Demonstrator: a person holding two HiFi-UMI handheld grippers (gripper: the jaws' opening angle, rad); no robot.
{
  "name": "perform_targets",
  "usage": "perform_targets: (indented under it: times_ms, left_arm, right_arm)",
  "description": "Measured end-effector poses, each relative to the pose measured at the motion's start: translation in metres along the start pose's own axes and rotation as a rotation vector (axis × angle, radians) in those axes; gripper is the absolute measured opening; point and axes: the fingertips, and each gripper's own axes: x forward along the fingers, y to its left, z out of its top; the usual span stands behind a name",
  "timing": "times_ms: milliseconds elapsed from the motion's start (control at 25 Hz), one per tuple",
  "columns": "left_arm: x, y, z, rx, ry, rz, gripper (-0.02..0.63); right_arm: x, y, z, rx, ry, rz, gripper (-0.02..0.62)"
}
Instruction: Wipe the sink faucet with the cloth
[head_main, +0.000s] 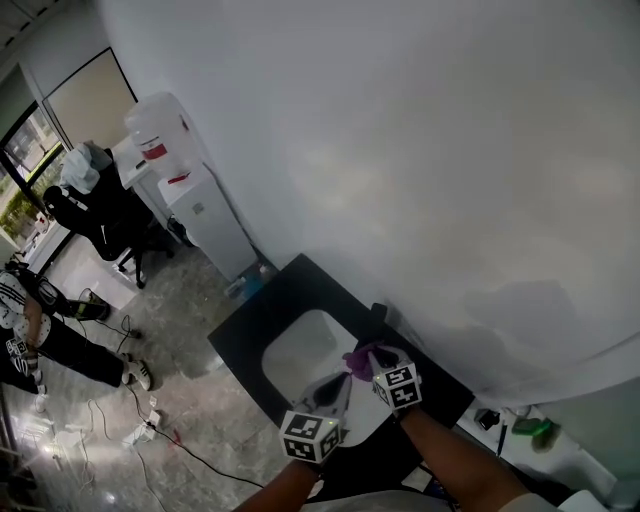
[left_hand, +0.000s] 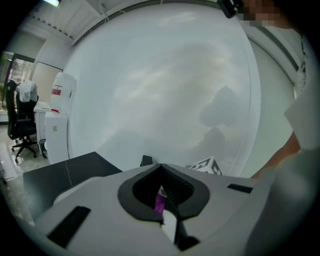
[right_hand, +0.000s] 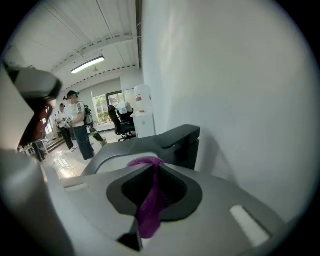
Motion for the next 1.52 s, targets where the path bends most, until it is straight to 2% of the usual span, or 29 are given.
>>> perform_targets:
  times_ms: [80, 160, 320, 440, 520, 640, 920, 1040, 1160, 1280, 1520]
  left_arm:
    - [-0.003, 0.000, 0.001, -0.002, -0.005, 0.007, 0.006]
    - [-0.006, -0.001, -0.001, -0.006, -0.007, 0.013, 0.006]
    - [-0.012, 0.000, -0.002, -0.011, -0.016, 0.017, 0.006]
    - [-0.017, 0.000, -0.003, -0.016, -0.020, 0.016, 0.006]
    - [-0.019, -0.002, -0.001, -0.015, -0.024, 0.008, 0.006]
    - [-0.024, -0.010, 0.009, -0.001, -0.041, -0.008, 0.006]
    - [-0.048, -0.047, 0.066, 0.051, -0.123, -0.042, 0.006]
    - [-0.056, -0.065, 0.095, 0.071, -0.171, -0.059, 0.006]
    - [-0.061, -0.079, 0.112, 0.105, -0.193, -0.073, 0.006]
    - [-0.061, -0.088, 0.115, 0.135, -0.191, -0.090, 0.006]
    - [-0.058, -0.091, 0.109, 0.124, -0.185, -0.100, 0.006]
  right_arm:
    - [0.016, -0.020, 0.012, -0.006, 0.010, -0.046, 0.031]
    - [0.024, -0.021, 0.013, -0.021, 0.030, -0.053, 0.031]
    - [0.012, 0.009, -0.005, -0.049, 0.051, -0.003, 0.031]
    - [-0.006, 0.037, -0.039, -0.036, 0.085, 0.055, 0.031]
    - [-0.026, 0.051, -0.046, -0.027, 0.078, 0.081, 0.031]
    - [-0.068, 0.064, -0.020, -0.014, -0.007, 0.110, 0.031]
    - [-0.195, 0.080, 0.101, -0.026, -0.265, 0.116, 0.031]
    - [-0.231, 0.088, 0.140, -0.036, -0.342, 0.133, 0.031]
    - [-0.251, 0.091, 0.161, -0.074, -0.401, 0.116, 0.031]
    - [-0.260, 0.093, 0.170, -0.063, -0.422, 0.096, 0.029]
    - [-0.262, 0.092, 0.176, -0.065, -0.439, 0.074, 0.029]
